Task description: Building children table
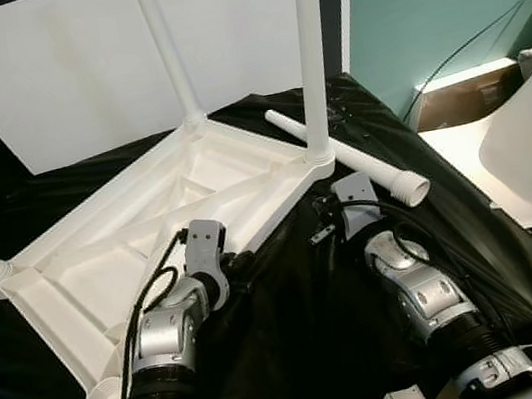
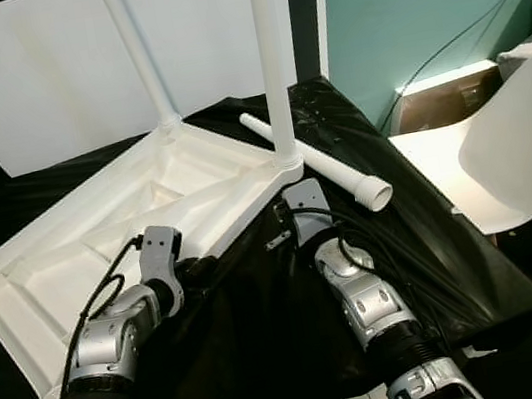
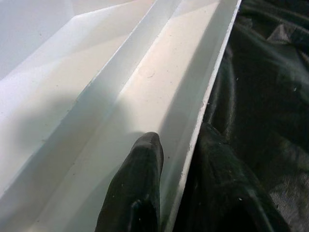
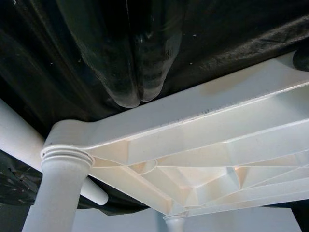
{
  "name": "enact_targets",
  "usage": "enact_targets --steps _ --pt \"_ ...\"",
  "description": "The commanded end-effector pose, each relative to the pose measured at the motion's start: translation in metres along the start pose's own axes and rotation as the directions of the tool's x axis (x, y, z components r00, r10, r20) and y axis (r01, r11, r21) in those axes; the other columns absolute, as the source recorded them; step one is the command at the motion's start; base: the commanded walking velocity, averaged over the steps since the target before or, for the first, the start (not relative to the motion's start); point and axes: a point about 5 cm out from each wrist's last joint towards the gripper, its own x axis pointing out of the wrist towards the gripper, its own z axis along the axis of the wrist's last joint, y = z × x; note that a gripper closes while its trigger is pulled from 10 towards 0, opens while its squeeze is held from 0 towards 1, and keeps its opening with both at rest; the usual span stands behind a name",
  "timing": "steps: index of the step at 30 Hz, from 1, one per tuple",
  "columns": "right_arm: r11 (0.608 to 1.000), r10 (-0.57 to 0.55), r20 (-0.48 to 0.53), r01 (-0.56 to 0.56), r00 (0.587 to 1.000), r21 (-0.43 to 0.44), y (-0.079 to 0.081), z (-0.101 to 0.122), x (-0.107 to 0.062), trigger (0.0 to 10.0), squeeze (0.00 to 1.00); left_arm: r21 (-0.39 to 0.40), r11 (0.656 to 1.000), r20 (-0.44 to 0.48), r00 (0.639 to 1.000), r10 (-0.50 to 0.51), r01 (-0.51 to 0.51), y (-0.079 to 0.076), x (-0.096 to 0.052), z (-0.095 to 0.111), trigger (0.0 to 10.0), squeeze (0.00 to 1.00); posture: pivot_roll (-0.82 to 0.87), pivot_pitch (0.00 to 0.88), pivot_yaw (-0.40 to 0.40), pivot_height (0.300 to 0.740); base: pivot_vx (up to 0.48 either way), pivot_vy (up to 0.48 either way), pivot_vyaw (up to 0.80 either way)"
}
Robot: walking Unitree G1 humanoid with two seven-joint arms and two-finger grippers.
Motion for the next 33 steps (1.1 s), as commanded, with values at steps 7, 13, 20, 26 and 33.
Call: enact_targets --steps 7,13,20,26,33 --pt "1.0 0.006 -0.009 -0.006 1.0 0.008 0.002 -0.001 0.002 10.0 0.0 -0.105 0.832 -0.113 0.837 0.535 -0.545 0.029 -0.007 -0.035 0.0 0.0 0.0 0.0 0.056 0.74 0.0 0.0 0.0" --pt "1.0 0.007 -0.008 -0.007 1.0 0.007 0.002 -0.001 0.002 10.0 0.0 -0.1 0.83 -0.099 0.836 0.54 -0.548 0.026 -0.005 -0.037 0.2 0.0 0.0 0.0 0.056 0.74 0.0 0.0 0.0" --pt "1.0 0.007 -0.008 -0.007 1.0 0.005 0.002 0.0 0.002 10.0 0.0 -0.06 0.895 0.012 0.897 0.443 -0.441 0.013 0.0 -0.023 10.0 1.0 -0.01 0.0 0.055 0.74 0.0 0.0 0.0" --pt "1.0 0.008 -0.008 -0.008 1.0 0.003 0.002 0.0 0.002 10.0 0.0 -0.092 0.972 0.146 0.963 0.226 -0.215 -0.007 0.003 0.002 10.0 0.99 -0.01 0.0 0.053 0.74 0.0 0.0 0.0" --pt "1.0 0.014 -0.009 -0.014 1.0 0.003 0.003 0.0 0.003 10.0 0.0 -0.008 0.995 0.296 0.951 -0.094 0.1 -0.035 -0.008 0.028 10.0 0.0 0.0 0.0 0.046 0.74 0.0 0.0 0.0"
